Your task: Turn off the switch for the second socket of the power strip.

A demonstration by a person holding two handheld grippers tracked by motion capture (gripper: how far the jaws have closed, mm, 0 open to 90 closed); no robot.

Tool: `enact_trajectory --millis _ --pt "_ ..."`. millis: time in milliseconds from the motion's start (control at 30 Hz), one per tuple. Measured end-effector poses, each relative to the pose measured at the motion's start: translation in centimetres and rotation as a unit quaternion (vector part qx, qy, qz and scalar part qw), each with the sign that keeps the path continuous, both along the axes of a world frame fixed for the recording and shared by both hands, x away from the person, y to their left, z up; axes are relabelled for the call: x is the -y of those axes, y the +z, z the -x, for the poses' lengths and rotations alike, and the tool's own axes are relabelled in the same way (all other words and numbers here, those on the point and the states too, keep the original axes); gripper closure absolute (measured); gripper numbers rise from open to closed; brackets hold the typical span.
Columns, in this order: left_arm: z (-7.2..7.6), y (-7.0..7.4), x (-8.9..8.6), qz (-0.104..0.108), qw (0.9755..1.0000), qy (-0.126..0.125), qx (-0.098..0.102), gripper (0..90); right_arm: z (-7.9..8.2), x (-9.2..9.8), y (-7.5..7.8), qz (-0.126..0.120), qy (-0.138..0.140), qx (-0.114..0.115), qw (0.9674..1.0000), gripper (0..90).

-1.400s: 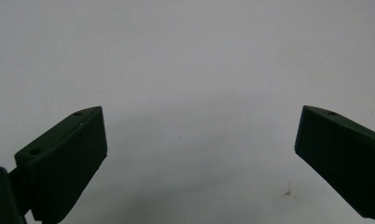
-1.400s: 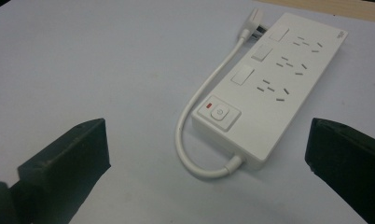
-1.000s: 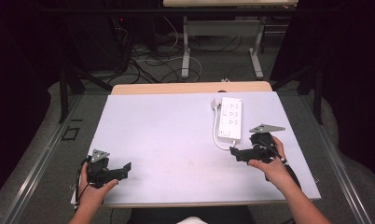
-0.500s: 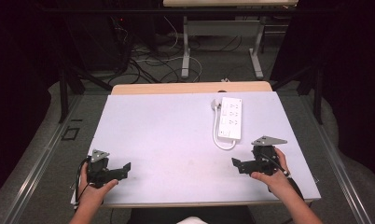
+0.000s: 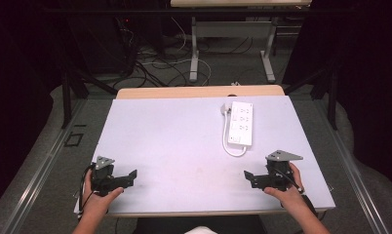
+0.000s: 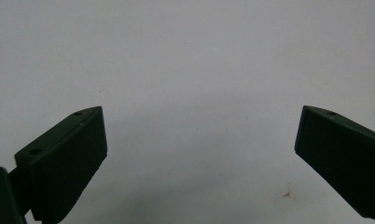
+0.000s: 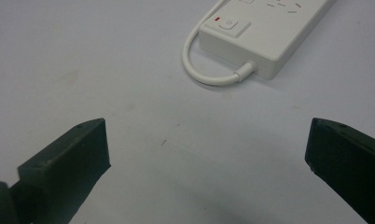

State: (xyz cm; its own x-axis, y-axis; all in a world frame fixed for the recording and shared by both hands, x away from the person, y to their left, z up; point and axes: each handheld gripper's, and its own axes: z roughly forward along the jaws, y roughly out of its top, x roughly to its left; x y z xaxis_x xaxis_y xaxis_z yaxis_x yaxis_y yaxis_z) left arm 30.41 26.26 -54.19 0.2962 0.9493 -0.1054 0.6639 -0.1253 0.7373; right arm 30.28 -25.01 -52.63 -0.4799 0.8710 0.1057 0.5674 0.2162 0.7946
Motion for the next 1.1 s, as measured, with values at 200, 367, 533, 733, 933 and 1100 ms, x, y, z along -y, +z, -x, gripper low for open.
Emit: enact_trajectory --millis 200,367,533,733,933,1100 --pt "0.0 0.1 0.0 -0.002 1.0000 -0.004 -0.002 2.0 0.0 0.6 -0.8 0.001 -0.013 0.002 0.9999 0.0" --pt "0.0 0.1 0.0 0.000 1.0000 -0.004 -0.001 2.0 -0.4 1.4 -1.6 0.005 -0.022 0.000 0.9998 0.0" --pt "0.0 0.1 0.0 -0.001 1.0000 -0.005 -0.001 2.0 -0.6 1.8 -2.0 0.001 -0.036 -0.002 0.9993 0.0" --pt "-0.1 0.1 -0.1 -0.004 1.0000 -0.008 -0.002 2.0 -0.9 2.2 -2.3 0.003 -0.048 -0.005 0.9988 0.0" --pt "-0.1 0.1 -0.1 -0.004 1.0000 -0.008 -0.002 2.0 -1.1 2.5 -2.8 0.001 -0.055 -0.012 0.9984 0.0" --pt "-0.1 0.1 -0.1 -0.004 1.0000 -0.007 -0.002 2.0 -1.3 2.7 -3.0 0.002 -0.056 -0.014 0.9983 0.0"
